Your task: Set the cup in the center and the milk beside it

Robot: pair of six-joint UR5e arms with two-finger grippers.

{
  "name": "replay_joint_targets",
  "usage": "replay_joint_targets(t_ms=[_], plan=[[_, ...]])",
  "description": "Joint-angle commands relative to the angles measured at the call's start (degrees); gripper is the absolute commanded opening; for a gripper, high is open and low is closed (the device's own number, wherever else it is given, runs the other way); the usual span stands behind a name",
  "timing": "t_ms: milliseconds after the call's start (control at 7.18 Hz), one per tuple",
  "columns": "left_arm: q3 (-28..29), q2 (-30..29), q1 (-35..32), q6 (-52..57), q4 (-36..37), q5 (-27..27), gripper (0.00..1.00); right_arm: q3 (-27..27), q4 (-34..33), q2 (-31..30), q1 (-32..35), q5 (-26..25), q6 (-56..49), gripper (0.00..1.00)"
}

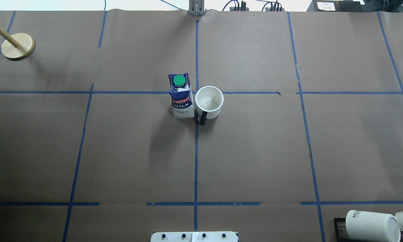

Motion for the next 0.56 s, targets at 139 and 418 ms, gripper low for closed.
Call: replay_joint_targets(t_ms=[139, 418], plan=[[-0.8, -0.6, 0.0, 0.3, -0.1, 7.5, 1.00, 0.0, 0.0, 0.1, -0.1, 0.1, -0.1, 1.00], [-0.9, -0.6, 0.0, 0.4, -0.1, 7.3, 1.00, 0.1, 0.0, 0.1, -0.1, 0.1, -0.1, 1.00]])
